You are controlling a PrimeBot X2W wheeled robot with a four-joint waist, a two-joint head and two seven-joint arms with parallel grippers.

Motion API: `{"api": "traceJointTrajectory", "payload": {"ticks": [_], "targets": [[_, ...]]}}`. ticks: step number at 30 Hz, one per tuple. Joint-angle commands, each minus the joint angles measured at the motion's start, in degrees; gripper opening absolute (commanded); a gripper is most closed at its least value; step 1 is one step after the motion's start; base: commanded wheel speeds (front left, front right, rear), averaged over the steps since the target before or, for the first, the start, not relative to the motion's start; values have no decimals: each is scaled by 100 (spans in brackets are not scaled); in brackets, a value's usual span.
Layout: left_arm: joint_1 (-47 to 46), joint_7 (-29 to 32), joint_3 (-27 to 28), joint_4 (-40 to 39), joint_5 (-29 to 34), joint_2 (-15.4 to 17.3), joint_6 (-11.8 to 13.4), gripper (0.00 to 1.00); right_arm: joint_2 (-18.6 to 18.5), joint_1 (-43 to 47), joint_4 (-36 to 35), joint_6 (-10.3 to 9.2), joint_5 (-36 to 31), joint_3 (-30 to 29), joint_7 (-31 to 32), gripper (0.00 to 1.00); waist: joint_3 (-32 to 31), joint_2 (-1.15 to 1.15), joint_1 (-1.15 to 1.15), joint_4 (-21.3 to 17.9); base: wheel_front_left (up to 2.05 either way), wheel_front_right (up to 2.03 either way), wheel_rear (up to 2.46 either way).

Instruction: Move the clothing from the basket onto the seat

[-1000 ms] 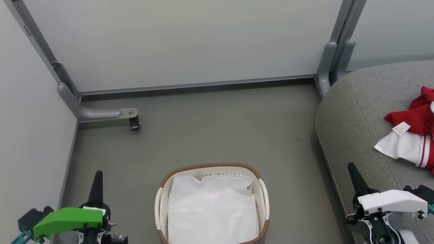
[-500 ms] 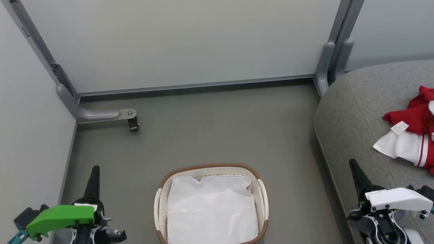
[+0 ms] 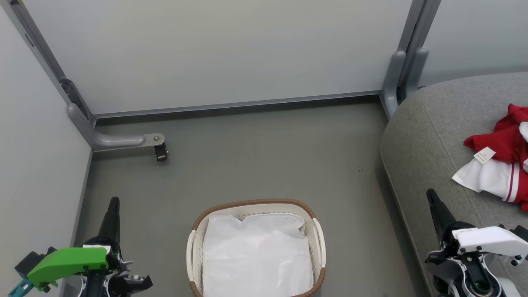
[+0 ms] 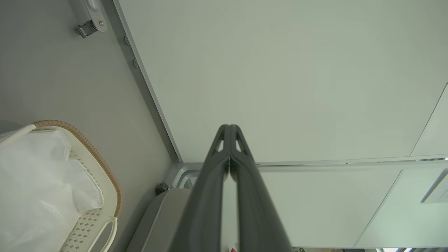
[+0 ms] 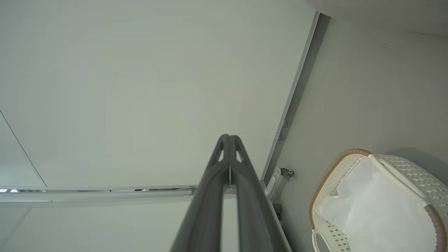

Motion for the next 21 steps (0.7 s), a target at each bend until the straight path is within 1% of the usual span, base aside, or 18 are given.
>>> {"api": "traceJointTrajectory", "payload": {"ticks": [1, 13, 21], "targets": [[-101, 39, 41, -49, -131, 32, -43, 0, -35, -58, -53, -3, 126, -31, 54, 0, -1, 0, 0, -3, 0, 0, 0], [-128, 160, 104, -93, -541, 35, -49, 0, -39, -55, -121, -4, 574, -84, 170, 0, -9, 0, 0, -27, 0, 0, 0], [-119, 165, 100, -86, -534, 34, -49, 0, -38, -54, -118, -4, 575, -83, 163, 0, -9, 0, 0, -28, 0, 0, 0]]}}
